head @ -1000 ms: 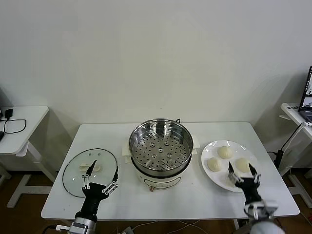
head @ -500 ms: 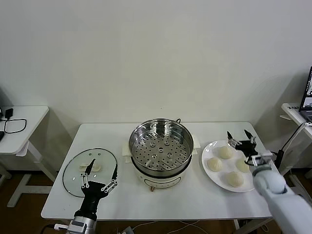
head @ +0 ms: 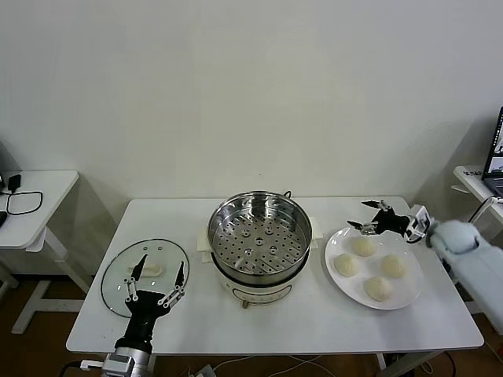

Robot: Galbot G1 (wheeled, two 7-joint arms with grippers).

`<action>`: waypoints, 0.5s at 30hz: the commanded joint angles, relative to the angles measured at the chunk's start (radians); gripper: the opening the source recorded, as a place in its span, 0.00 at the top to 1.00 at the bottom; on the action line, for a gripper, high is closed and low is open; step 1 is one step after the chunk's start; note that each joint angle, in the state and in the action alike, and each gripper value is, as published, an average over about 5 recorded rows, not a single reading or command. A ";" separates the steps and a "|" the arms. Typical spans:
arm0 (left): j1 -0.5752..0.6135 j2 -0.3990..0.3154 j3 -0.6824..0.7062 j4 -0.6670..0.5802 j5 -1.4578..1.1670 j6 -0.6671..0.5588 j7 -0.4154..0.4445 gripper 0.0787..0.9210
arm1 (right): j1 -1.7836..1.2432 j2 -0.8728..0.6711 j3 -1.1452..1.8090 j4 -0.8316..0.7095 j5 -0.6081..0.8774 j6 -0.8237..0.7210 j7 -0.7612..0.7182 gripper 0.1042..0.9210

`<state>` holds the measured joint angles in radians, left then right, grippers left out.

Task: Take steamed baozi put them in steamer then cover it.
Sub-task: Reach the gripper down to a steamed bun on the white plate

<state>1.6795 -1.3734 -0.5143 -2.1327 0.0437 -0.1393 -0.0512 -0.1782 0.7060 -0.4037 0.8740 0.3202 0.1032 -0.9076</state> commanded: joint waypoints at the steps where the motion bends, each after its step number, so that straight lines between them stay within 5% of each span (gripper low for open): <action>1: 0.004 -0.001 -0.003 -0.006 -0.010 0.004 -0.003 0.12 | 0.275 0.033 -0.222 -0.174 -0.241 0.006 -0.341 0.12; 15: 0.014 -0.003 -0.009 -0.003 -0.013 0.006 -0.011 0.12 | 0.290 0.190 -0.276 -0.299 -0.443 0.053 -0.319 0.12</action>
<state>1.6914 -1.3769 -0.5211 -2.1365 0.0325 -0.1336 -0.0623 0.0382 0.8475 -0.6108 0.6458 -0.0143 0.1468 -1.1547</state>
